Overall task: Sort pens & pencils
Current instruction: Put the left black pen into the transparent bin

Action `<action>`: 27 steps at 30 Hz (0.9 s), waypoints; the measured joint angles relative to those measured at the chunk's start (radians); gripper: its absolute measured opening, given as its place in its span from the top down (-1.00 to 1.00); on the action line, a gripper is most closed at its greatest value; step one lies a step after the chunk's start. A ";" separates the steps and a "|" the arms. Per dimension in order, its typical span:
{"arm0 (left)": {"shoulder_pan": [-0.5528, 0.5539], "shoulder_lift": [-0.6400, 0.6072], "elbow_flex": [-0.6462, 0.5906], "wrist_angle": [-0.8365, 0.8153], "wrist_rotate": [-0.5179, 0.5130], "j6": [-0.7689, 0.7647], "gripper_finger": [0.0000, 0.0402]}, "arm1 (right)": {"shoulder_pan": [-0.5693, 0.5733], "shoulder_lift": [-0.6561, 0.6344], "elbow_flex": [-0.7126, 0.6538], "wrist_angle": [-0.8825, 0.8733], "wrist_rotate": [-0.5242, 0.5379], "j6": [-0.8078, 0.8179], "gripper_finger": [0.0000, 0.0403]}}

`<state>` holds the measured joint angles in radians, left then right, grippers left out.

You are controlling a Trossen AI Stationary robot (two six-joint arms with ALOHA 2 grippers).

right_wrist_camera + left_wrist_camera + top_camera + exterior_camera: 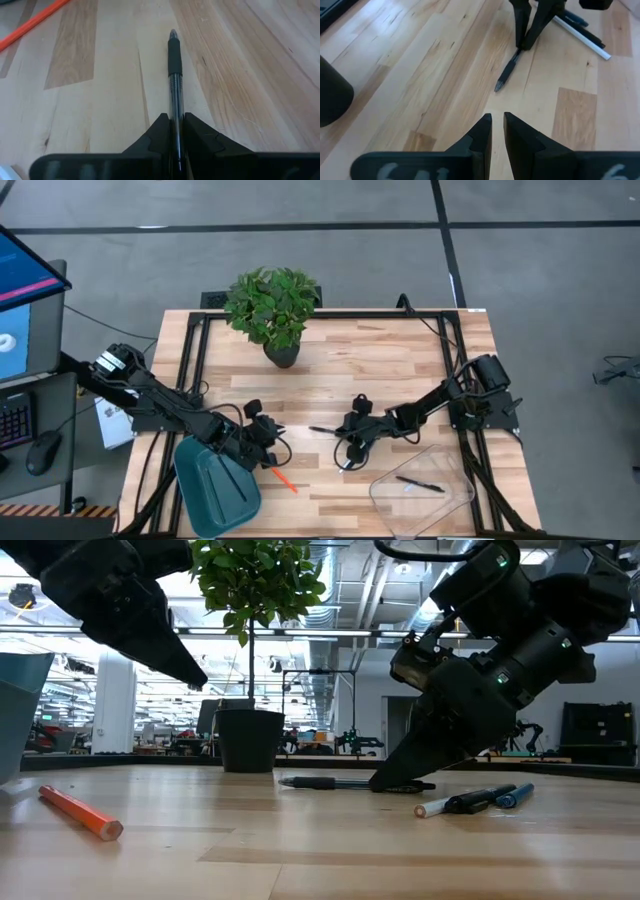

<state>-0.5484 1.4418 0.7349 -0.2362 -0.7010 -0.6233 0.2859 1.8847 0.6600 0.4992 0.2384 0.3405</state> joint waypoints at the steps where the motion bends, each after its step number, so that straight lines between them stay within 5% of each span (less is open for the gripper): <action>1: 0.000 0.000 0.000 -0.003 0.000 -0.004 0.79 | 0.000 0.000 0.000 0.002 0.000 0.000 0.64; 12: 0.000 0.000 0.000 -0.010 0.000 -0.010 0.79 | 0.000 -0.025 -0.002 -0.008 0.002 -0.024 0.65; 27: 0.000 0.000 0.000 -0.016 0.001 -0.017 0.79 | -0.031 -0.242 -0.002 -0.147 0.007 -0.114 0.69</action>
<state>-0.5484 1.4418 0.7349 -0.2521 -0.6998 -0.6405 0.2546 1.6422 0.6575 0.3526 0.2459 0.2264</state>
